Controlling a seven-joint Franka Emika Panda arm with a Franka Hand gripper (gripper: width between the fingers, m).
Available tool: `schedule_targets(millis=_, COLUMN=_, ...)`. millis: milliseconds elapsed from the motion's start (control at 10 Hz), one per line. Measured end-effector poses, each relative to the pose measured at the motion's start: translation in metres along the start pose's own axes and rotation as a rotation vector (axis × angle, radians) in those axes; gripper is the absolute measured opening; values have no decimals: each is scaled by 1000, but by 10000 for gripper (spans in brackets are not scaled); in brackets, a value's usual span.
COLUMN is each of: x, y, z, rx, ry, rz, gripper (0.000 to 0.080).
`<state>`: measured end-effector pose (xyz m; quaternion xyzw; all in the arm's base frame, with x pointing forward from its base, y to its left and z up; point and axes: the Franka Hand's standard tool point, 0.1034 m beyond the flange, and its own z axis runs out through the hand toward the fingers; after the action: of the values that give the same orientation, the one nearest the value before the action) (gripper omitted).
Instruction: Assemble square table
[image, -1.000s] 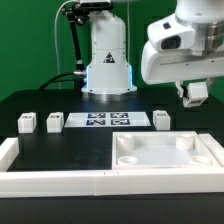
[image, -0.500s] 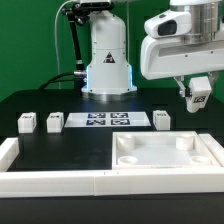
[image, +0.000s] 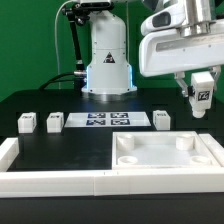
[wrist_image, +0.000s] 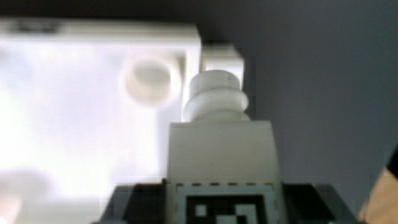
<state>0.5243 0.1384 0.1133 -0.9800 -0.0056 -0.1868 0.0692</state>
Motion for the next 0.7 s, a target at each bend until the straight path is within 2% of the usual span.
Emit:
schedule_targets(millis=300, x=3, y=-3, z=2, rx=14, ry=149, rz=-8, gripper=287)
schedule_targets(millis=500, x=2, y=-2, z=4, rx=13, ry=141, rz=-14, gripper=287)
schedule_targets(millis=700, x=2, y=-1, z=18, rx=12, ry=139, rz=-40, gripper=287)
